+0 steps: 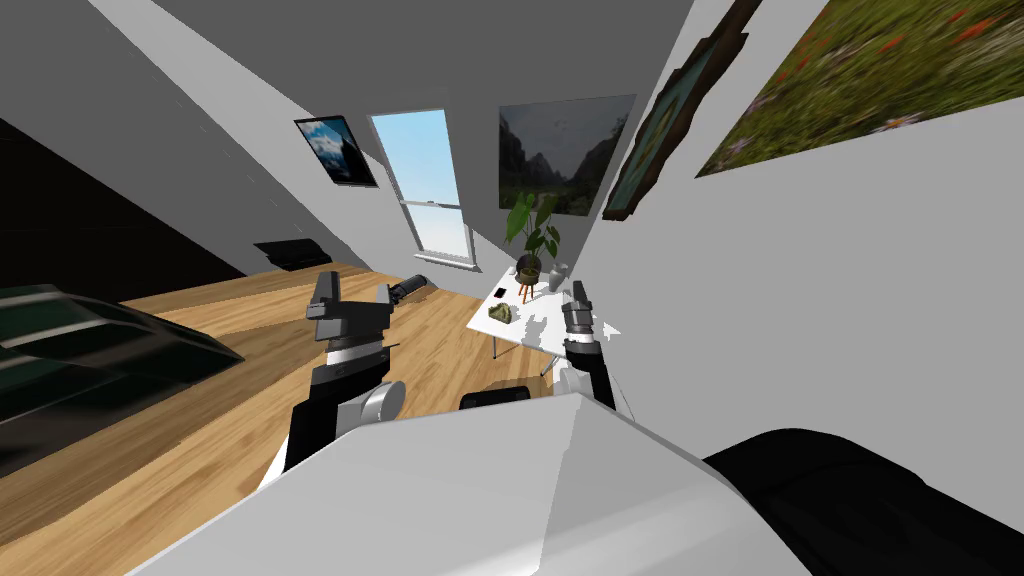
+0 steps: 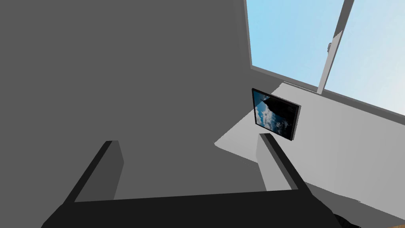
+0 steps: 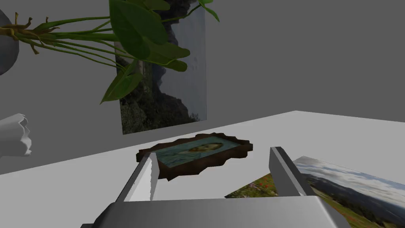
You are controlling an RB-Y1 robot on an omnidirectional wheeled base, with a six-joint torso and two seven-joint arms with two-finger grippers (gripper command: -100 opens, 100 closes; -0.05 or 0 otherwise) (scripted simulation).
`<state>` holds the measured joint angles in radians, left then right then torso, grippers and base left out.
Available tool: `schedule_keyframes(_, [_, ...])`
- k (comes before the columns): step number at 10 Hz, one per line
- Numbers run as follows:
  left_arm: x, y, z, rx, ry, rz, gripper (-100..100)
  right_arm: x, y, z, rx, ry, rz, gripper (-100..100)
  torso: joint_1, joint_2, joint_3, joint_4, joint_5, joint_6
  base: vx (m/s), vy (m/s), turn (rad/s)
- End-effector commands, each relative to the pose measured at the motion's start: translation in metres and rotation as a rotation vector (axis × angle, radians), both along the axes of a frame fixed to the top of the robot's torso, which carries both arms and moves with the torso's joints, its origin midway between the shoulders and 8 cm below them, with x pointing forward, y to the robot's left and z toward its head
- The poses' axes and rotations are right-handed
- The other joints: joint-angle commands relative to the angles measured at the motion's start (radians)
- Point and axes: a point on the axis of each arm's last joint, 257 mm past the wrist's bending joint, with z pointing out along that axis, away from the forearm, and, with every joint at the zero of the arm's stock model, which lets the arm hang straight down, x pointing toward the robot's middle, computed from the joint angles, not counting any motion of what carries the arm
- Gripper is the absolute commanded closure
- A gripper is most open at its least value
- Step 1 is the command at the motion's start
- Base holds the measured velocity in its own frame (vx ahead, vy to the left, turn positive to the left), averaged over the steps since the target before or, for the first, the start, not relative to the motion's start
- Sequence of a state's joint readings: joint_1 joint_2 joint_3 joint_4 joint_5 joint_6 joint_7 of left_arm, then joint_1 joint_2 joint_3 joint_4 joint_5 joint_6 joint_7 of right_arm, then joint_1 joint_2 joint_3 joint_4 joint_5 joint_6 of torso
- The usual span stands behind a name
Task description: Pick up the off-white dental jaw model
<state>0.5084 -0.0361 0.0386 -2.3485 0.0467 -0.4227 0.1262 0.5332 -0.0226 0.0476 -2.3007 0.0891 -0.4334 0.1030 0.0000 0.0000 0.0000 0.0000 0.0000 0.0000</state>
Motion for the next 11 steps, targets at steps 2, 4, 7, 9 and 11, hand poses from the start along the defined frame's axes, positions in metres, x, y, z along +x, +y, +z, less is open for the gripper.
schedule_keyframes(2, [0.0,0.0,0.0,0.0,0.0,0.0,0,0.005,0.004,-0.01,-0.056,0.028,0.016,-100,0.001,0.0,0.0,0.0,0.0,0.0,-0.005,0.032,0.035])
schedule_keyframes(4, [0.0,0.0,0.0,0.0,0.0,0.0,0,0.012,0.007,-0.023,-0.124,0.063,0.028,-100,0.004,0.001,0.0,0.0,0.001,0.0,-0.014,0.066,0.05])
schedule_keyframes(7, [0.0,0.0,0.0,0.0,0.0,0.0,0,0.025,0.006,-0.048,-0.243,0.126,0.036,-100,0.006,0.001,0.0,0.0,0.001,0.0,-0.013,0.106,0.078])
schedule_keyframes(9, [0.0,0.0,0.0,0.0,0.0,0.0,0,0.03,0.006,-0.059,-0.305,0.151,0.044,-100,0.007,0.0,0.0,0.0,0.002,0.0,0.001,0.096,0.036])
schedule_keyframes(11, [0.0,0.0,0.0,0.0,0.0,0.0,0,0.039,-0.001,-0.079,-0.399,0.198,0.04,-100,0.007,0.001,0.0,0.0,0.002,0.0,-0.022,0.134,0.112])
